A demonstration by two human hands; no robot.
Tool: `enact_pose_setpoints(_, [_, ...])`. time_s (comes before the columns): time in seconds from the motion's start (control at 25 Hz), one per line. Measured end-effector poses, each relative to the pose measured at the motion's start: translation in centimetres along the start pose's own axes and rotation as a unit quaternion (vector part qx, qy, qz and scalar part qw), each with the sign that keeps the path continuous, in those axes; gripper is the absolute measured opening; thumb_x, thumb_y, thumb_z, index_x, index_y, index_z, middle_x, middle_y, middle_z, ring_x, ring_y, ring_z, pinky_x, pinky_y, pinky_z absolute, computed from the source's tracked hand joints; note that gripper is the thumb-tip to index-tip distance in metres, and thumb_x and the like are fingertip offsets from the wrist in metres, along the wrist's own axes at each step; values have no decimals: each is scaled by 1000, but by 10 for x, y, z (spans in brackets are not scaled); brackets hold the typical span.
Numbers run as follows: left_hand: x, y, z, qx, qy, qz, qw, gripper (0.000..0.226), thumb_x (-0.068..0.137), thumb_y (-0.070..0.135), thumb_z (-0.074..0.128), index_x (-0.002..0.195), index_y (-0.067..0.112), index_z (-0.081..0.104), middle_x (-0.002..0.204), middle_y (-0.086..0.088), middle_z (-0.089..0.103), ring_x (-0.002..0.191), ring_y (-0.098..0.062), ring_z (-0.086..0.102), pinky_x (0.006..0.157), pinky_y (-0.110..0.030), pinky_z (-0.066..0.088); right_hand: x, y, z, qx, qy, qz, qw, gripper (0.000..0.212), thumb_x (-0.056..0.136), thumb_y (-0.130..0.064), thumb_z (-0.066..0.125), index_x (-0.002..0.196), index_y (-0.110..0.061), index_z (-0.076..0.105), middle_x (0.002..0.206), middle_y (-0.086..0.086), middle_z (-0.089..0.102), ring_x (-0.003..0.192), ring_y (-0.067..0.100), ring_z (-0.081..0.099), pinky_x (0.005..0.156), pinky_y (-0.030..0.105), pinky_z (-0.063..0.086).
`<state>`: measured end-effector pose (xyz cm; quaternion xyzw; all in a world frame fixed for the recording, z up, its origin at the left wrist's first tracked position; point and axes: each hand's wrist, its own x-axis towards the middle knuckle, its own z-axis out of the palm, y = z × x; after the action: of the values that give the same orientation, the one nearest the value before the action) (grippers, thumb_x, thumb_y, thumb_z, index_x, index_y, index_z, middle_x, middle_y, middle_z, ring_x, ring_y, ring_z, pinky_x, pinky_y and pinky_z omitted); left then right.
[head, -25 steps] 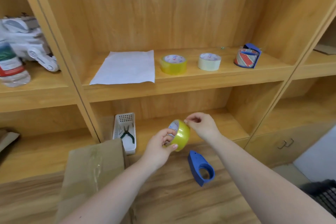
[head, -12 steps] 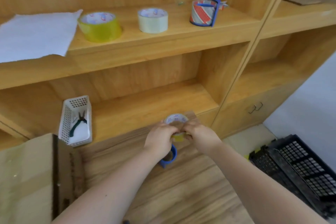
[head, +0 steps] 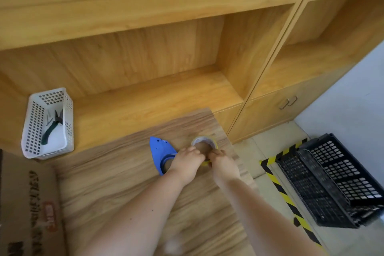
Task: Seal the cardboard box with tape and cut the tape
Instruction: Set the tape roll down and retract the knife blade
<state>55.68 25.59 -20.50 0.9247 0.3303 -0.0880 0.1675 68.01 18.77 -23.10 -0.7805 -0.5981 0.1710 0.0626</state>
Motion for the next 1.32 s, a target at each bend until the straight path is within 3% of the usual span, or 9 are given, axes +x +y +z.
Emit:
enact_pose_setpoints(0.16, [-8, -10, 6, -50, 20, 18, 998, 45, 87, -2, 45, 126, 17, 57, 126, -6, 60, 126, -26, 46, 100, -37, 39, -4, -4, 3, -26, 38, 5, 999, 29, 84, -2, 50, 107, -14, 61, 116, 4, 62, 102, 32, 52, 71, 34, 39])
enact_pose_setpoints(0.36, [-31, -16, -11, -102, 77, 12, 992, 49, 86, -3, 45, 131, 13, 56, 135, -7, 57, 130, -27, 42, 107, -32, 31, -12, -20, -16, -6, 47, -14, 999, 38, 84, 0, 49, 116, -17, 59, 126, 4, 59, 108, 32, 49, 79, 38, 43])
enact_pose_setpoints(0.52, [-71, -21, -19, -153, 122, -9, 981, 46, 85, 1, 50, 128, 13, 59, 131, -8, 60, 128, -30, 46, 108, -37, 35, -30, -57, -25, 68, 83, -27, 994, 38, 83, -4, 53, 119, -16, 58, 125, 7, 60, 117, 33, 49, 83, 41, 48])
enact_pose_setpoints(0.6, [-103, -26, -17, -211, 172, -30, 962, 43, 81, -2, 54, 122, 10, 64, 126, -10, 64, 122, -31, 52, 104, -32, 37, -52, -80, -20, 136, 84, -41, 986, 38, 82, -6, 55, 120, -12, 57, 120, 12, 61, 110, 35, 53, 81, 42, 50])
enact_pose_setpoints(0.72, [-164, -38, 0, -299, 221, -89, 924, 40, 79, -4, 58, 115, 11, 66, 122, -9, 65, 118, -25, 56, 99, -22, 35, -102, -115, 0, 206, 65, -19, 976, 46, 79, -8, 58, 124, -16, 51, 107, 10, 60, 92, 30, 58, 74, 38, 48])
enact_pose_setpoints(0.88, [-242, -52, 46, -371, 188, -210, 885, 49, 83, -2, 58, 126, 21, 60, 130, -5, 61, 122, -22, 55, 108, -32, 40, -171, -153, 46, 227, -64, 21, 972, 32, 80, -16, 61, 111, -16, 56, 88, 2, 59, 86, 29, 62, 72, 31, 45])
enact_pose_setpoints(1.0, [-283, -53, 73, -400, 159, -277, 859, 55, 84, 0, 55, 132, 28, 55, 132, -4, 58, 107, -14, 56, 93, -25, 42, -208, -174, 76, 197, -142, 65, 968, 30, 80, -33, 64, 104, -17, 55, 96, 2, 59, 95, 26, 60, 69, 26, 38])
enact_pose_setpoints(1.16, [-323, -44, 91, -447, 143, -297, 831, 54, 85, 1, 54, 133, 26, 52, 138, -1, 55, 118, -13, 55, 89, -23, 40, -242, -200, 103, 49, -167, 129, 976, 66, 71, -62, 63, 114, -14, 48, 113, 4, 56, 107, 25, 52, 74, 34, 43])
enact_pose_setpoints(1.32, [-343, -38, 97, -490, 133, -336, 794, 55, 85, 3, 59, 136, 23, 49, 130, -1, 55, 113, -17, 56, 94, -34, 48, -257, -217, 120, -2, -153, 145, 977, 66, 79, -50, 62, 124, -7, 39, 129, 13, 49, 117, 31, 49, 87, 41, 45])
